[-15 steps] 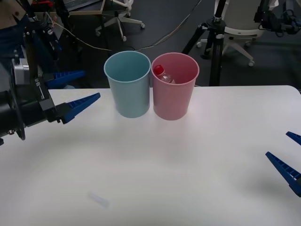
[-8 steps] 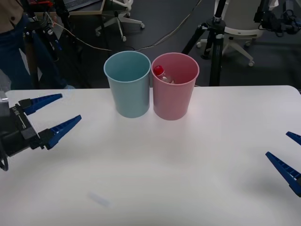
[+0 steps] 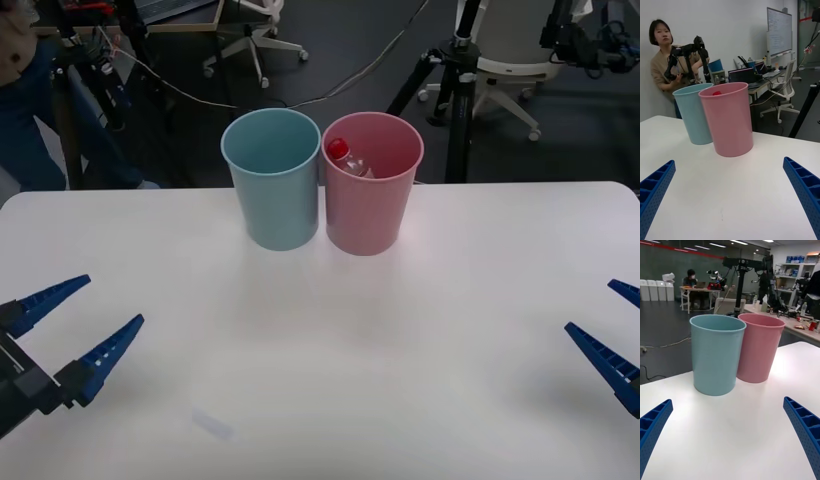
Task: Grasp the object on the table and drop it into the matching bin: aluminum can to the light blue bin, PET bottle to the pink bin.
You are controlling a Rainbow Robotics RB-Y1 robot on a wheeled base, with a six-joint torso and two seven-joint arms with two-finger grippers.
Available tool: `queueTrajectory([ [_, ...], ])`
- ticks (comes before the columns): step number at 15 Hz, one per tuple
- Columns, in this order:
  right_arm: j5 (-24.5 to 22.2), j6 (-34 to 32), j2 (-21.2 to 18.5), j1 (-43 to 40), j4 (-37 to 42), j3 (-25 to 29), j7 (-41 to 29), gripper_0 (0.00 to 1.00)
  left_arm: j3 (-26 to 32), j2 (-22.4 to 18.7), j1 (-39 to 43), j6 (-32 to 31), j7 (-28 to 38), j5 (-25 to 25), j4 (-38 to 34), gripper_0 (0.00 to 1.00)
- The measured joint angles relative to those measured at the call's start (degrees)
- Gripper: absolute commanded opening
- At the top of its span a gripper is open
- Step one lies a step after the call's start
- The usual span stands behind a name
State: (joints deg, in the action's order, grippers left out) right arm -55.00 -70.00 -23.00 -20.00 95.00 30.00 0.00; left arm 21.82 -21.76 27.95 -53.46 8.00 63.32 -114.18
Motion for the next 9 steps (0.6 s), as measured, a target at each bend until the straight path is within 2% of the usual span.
queueTrajectory([
  [2, 0.0, 0.0, 0.0, 0.0, 0.0, 0.0, 0.0, 1.0, 2.2, 3.0, 2.1, -3.3, -0.4, 0.6, -0.1, 1.0],
  [9, 0.0, 0.0, 0.0, 0.0, 0.0, 0.0, 0.0, 1.0, 4.7, 3.2, 6.6, -4.8, -2.7, -1.1, 0.0, 1.0],
])
